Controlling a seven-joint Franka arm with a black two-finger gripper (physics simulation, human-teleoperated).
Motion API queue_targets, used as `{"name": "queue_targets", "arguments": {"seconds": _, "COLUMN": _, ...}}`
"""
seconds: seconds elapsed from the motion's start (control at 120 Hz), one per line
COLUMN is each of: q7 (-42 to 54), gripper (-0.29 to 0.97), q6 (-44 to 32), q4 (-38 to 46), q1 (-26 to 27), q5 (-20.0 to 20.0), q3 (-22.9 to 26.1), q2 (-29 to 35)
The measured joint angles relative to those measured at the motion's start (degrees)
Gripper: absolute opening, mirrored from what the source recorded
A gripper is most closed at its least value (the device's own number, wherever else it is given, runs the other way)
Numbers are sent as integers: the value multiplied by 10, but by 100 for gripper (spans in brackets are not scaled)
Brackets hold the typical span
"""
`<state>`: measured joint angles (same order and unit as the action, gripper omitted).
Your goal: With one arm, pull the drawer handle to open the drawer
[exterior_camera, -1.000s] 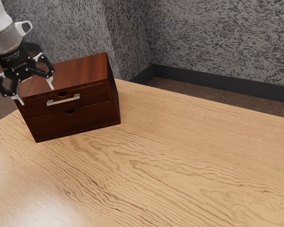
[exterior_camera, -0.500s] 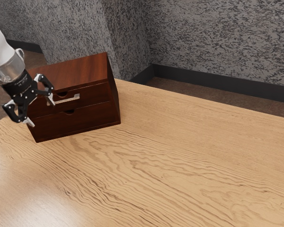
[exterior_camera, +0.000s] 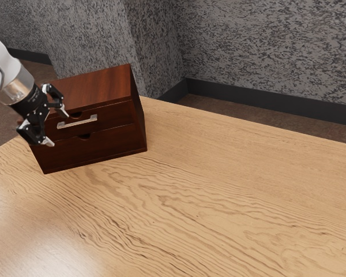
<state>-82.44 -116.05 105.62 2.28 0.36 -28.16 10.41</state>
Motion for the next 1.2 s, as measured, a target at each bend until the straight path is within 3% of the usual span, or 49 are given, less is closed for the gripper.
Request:
{"name": "queue_targets", "arguments": {"seconds": 0.3, "q7": -45, "gripper": 65, "q6": -73, "q4": 20, "q1": -1, "q5": -1, "q3": -15, "q2": -14}}
{"name": "queue_targets", "arguments": {"seconds": 0.483, "q7": -63, "gripper": 57, "q6": -105, "q4": 20, "q1": 0, "q5": -1, "q3": -17, "q2": -27}}
{"name": "queue_targets", "arguments": {"seconds": 1.2, "q7": -97, "gripper": 43, "q6": -159, "q4": -9, "q1": -9, "q5": -7, "q3": -32, "q2": -89}}
